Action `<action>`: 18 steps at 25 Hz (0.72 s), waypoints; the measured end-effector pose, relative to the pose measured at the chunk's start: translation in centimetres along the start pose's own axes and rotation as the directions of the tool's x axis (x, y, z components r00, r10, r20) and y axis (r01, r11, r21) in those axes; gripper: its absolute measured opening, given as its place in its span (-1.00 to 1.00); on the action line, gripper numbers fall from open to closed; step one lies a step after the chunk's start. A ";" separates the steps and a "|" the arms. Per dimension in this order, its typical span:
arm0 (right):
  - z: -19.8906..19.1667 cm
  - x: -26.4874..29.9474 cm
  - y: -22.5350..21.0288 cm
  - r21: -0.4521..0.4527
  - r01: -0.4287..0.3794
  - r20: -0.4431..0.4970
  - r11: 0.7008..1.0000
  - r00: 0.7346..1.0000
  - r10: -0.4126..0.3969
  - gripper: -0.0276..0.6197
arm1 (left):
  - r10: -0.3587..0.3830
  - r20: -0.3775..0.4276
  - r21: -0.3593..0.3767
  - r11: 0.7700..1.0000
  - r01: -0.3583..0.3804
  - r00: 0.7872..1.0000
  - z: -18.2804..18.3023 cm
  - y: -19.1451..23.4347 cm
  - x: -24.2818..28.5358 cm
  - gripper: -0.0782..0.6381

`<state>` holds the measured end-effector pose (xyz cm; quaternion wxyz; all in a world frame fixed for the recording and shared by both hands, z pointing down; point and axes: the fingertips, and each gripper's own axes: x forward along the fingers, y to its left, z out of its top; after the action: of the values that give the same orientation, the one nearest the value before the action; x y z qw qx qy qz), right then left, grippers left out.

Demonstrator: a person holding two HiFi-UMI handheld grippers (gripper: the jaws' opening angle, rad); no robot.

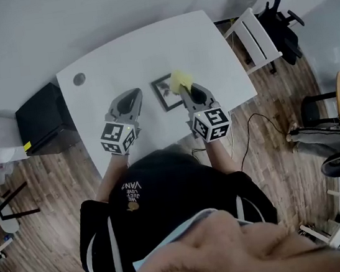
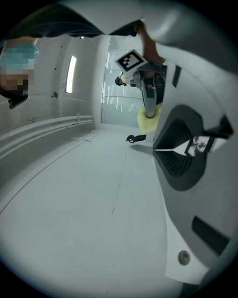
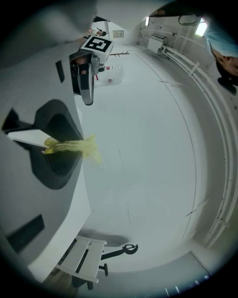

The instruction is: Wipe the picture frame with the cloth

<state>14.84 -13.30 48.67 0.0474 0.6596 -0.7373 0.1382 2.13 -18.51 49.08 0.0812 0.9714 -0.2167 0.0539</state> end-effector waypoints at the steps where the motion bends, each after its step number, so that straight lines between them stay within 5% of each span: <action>1: 0.0 -0.1 0.2 -0.001 0.002 0.002 1.000 1.000 -0.002 -0.80 | -0.004 0.000 0.000 1.000 0.004 1.000 0.0 0.0 0.0 -0.73; 18: -0.4 -1.0 1.7 -0.022 0.022 -0.005 1.000 1.000 -0.022 -0.80 | -0.035 -0.001 0.011 0.999 0.035 0.999 0.0 -0.1 -0.9 -0.73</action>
<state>13.27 -12.07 48.54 0.0579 0.6667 -0.7314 0.1314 1.35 -18.04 48.95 0.0769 0.9754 -0.1993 0.0541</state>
